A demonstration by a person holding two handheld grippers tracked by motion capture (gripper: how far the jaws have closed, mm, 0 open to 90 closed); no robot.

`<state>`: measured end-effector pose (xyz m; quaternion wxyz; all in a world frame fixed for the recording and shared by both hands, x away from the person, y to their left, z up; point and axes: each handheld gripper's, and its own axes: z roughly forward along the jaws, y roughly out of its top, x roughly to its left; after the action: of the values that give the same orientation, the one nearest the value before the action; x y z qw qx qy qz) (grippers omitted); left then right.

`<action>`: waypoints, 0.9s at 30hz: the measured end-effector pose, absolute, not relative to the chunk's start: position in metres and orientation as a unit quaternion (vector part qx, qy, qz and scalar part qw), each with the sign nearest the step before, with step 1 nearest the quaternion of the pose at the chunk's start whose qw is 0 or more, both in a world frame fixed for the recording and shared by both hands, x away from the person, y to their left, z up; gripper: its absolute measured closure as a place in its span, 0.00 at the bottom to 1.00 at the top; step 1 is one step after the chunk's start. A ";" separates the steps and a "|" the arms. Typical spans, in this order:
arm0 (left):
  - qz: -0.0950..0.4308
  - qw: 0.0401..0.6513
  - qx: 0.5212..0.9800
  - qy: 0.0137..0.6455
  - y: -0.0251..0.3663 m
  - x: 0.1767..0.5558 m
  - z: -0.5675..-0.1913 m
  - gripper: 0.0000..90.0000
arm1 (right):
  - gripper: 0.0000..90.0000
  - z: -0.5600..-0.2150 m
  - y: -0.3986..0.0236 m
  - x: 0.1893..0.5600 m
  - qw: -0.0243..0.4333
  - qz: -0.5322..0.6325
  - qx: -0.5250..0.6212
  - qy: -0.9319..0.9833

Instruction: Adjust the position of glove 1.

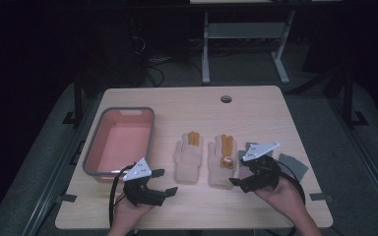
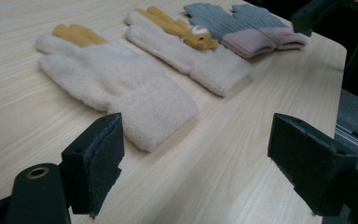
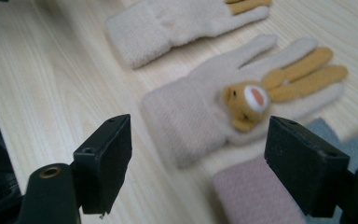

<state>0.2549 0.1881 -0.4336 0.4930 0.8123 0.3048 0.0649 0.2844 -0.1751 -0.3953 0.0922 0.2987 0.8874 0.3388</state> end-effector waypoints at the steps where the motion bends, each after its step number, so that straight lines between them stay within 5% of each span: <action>1: 0.066 0.493 0.813 0.303 0.188 0.255 -0.433 0.20 | 0.25 -0.395 -0.172 0.288 0.093 0.334 0.296 0.890; 27: 0.058 0.487 0.825 0.280 0.173 0.251 -0.436 0.20 | 0.38 -0.413 -0.141 0.358 0.060 0.250 0.298 0.919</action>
<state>0.2508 0.1727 -0.4362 0.4872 0.8250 0.2803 0.0583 0.3583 -0.1409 -0.4131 0.0602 0.2984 0.9193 0.2496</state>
